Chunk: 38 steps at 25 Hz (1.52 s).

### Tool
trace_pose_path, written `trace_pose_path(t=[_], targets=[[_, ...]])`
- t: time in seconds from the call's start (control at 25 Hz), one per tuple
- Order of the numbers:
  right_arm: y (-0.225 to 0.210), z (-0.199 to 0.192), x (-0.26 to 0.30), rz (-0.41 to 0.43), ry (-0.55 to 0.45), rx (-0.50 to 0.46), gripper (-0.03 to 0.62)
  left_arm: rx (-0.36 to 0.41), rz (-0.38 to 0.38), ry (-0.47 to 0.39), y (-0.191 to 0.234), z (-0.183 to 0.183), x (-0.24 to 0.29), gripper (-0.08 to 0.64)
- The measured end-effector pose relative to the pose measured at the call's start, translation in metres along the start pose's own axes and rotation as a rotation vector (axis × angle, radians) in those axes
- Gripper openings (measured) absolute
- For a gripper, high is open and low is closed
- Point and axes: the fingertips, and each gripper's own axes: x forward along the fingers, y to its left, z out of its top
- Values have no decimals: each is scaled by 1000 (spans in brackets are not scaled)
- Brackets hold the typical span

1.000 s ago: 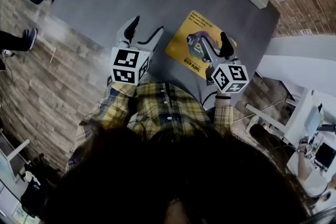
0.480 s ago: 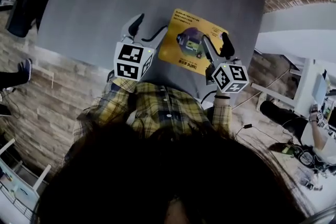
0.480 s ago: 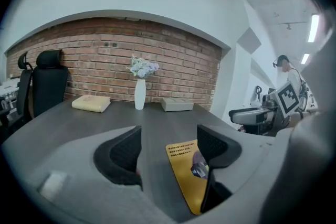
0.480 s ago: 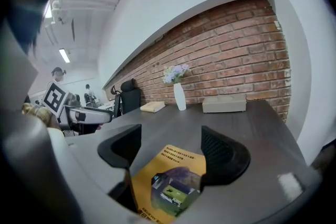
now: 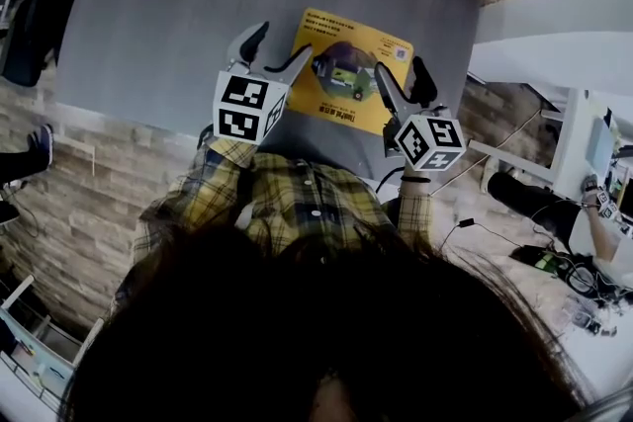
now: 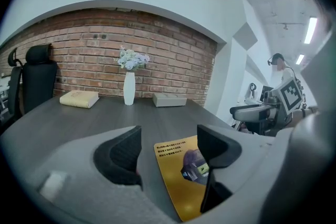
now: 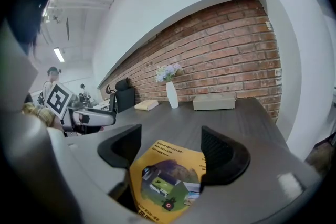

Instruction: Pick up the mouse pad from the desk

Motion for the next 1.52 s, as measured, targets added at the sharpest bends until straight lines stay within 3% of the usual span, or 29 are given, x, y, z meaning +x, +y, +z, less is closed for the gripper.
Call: trace_pose_path(t=[1.52], targets=[[-59, -85, 20, 7, 198, 170, 333, 44, 23, 416, -9, -141, 93, 321]])
